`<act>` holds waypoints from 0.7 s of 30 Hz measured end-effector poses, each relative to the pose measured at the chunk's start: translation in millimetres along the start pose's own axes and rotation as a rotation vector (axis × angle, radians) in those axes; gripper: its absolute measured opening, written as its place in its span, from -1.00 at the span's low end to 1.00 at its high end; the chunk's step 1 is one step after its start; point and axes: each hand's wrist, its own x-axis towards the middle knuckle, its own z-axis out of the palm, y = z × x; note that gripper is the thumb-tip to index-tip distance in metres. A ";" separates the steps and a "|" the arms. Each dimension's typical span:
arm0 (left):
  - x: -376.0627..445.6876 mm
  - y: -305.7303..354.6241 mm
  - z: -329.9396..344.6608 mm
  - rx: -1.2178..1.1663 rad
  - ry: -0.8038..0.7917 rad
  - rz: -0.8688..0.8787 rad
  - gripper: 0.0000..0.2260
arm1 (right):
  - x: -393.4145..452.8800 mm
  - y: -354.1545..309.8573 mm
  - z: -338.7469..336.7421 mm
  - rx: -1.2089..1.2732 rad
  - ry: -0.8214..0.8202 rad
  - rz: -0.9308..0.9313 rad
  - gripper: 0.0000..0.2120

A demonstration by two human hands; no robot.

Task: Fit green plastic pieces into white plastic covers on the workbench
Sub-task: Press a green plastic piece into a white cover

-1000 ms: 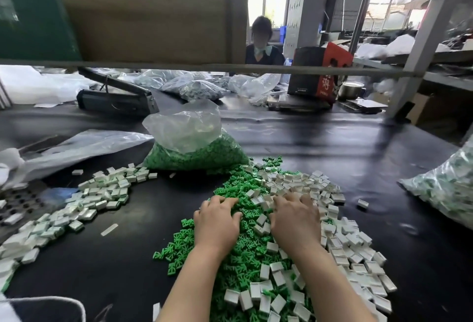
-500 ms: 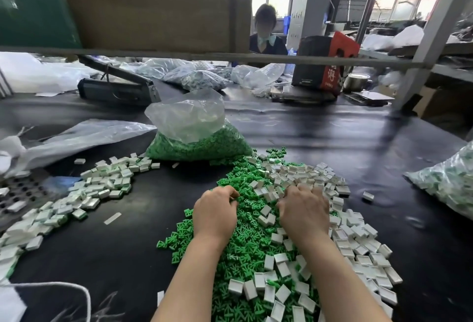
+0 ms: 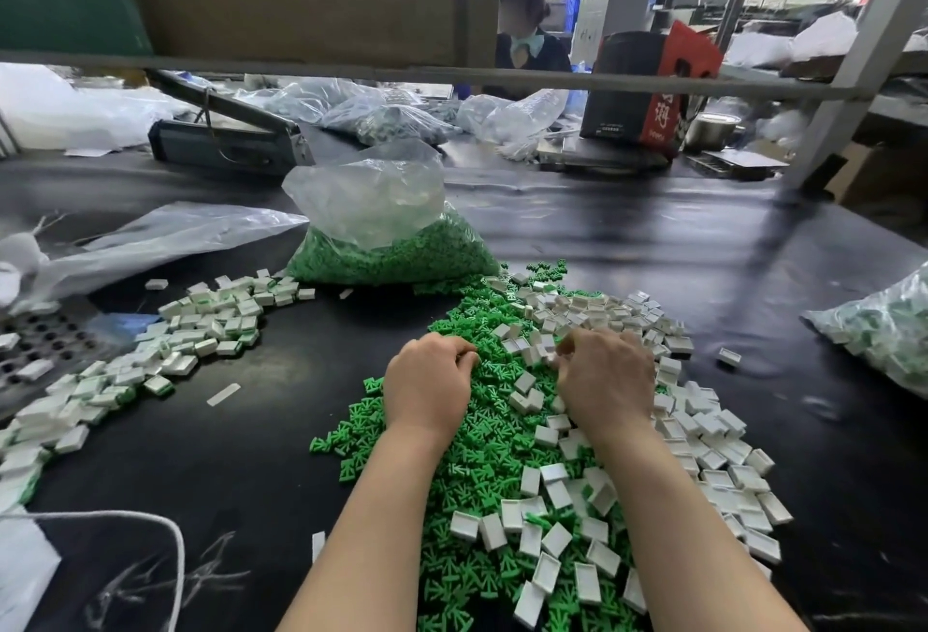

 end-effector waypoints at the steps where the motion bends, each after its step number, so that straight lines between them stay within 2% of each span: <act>1: 0.3 -0.2 -0.1 0.001 -0.010 -0.001 -0.81 | 0.1 0.6 -1.3 0.017 0.006 0.002 -0.83; 4: 0.1 0.5 -1.6 0.019 -0.039 -0.002 -0.81 | 0.6 1.8 -7.7 0.088 0.038 0.014 -0.83; 6: 0.2 4.1 -3.1 -0.026 -0.012 0.010 -0.81 | 0.7 -0.7 -12.7 0.223 0.042 0.004 -0.84; 8: 1.4 12.0 -6.9 -0.241 0.009 -0.024 -0.85 | 0.7 -8.8 -18.4 0.488 0.026 -0.015 -0.86; 10: 4.1 21.3 -10.5 -0.564 -0.076 -0.121 -0.84 | -0.8 -20.0 -23.1 0.667 0.052 -0.060 -0.85; 12: 5.0 28.9 -12.9 -0.843 -0.213 -0.228 -0.81 | -2.9 -30.2 -24.8 0.702 0.096 -0.139 -0.82; 14: 5.0 29.7 -14.0 -1.016 -0.271 -0.298 -0.83 | -4.1 -36.3 -23.3 0.721 0.131 -0.207 -0.78; 16: 4.8 24.2 -16.0 -1.085 -0.259 -0.355 -0.88 | -4.4 -38.7 -22.0 0.745 0.110 -0.245 -0.73; 19: 6.6 11.9 -18.9 -1.103 -0.178 -0.422 -0.91 | -3.9 -39.9 -22.4 0.823 -0.026 -0.265 -0.65; 21: 8.2 6.5 -21.1 -1.099 -0.121 -0.436 -0.87 | -3.9 -40.0 -20.6 0.696 -0.098 -0.298 -0.61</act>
